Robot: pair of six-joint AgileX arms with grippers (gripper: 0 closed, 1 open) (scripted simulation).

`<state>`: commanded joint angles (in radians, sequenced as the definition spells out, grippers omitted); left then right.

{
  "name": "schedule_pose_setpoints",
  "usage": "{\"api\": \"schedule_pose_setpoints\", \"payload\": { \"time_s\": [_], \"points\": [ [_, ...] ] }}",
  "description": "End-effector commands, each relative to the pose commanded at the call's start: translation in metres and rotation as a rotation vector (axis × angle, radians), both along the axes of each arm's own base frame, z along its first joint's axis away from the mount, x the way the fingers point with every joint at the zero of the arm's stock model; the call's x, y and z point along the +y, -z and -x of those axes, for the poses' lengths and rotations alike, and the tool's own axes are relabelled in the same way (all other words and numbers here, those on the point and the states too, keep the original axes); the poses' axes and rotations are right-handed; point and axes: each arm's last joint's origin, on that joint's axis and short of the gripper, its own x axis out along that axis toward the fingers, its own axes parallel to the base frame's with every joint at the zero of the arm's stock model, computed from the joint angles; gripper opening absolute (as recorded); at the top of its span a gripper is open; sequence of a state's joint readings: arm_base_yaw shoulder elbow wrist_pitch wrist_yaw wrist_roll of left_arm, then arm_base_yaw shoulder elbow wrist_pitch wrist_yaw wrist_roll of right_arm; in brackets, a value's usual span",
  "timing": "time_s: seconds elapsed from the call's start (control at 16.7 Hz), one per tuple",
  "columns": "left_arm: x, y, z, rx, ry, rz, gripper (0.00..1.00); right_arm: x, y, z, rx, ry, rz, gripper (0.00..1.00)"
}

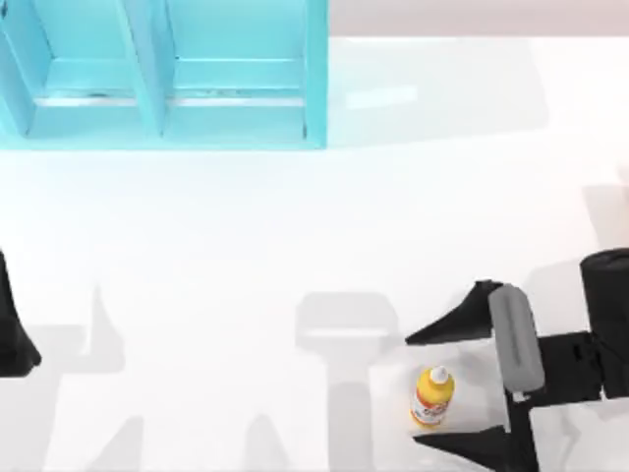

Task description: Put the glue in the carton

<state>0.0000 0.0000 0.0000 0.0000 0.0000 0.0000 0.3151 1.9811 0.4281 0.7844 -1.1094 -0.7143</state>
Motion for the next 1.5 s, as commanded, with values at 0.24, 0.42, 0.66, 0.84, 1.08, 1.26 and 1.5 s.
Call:
{"api": "schedule_pose_setpoints", "payload": {
  "time_s": [0.24, 0.42, 0.66, 0.84, 1.08, 1.26, 1.5],
  "points": [
    [0.000, 0.000, 0.000, 0.000, 0.000, 0.000, 1.00, 0.012, 0.006, 0.005, 0.000, 0.000, -0.001, 1.00],
    [0.000, 0.000, 0.000, 0.000, 0.000, 0.000, 1.00, 0.015, 0.008, 0.006, 0.000, 0.000, -0.001, 1.00],
    [0.000, 0.000, 0.000, 0.000, 0.000, 0.000, 1.00, 0.015, 0.008, 0.006, 0.000, 0.000, -0.001, 1.00],
    [0.000, 0.000, 0.000, 0.000, 0.000, 0.000, 1.00, 0.015, 0.008, 0.006, 0.000, 0.000, -0.001, 0.77],
    [0.000, 0.000, 0.000, 0.000, 0.000, 0.000, 1.00, 0.015, 0.008, 0.006, 0.000, 0.000, -0.001, 0.47],
    [0.000, 0.000, 0.000, 0.000, 0.000, 0.000, 1.00, 0.015, 0.008, 0.006, 0.000, 0.000, -0.001, 0.25],
    [0.000, 0.000, 0.000, 0.000, 0.000, 0.000, 1.00, 0.015, 0.008, 0.006, 0.000, 0.000, -0.001, 0.00]
  ]
}}
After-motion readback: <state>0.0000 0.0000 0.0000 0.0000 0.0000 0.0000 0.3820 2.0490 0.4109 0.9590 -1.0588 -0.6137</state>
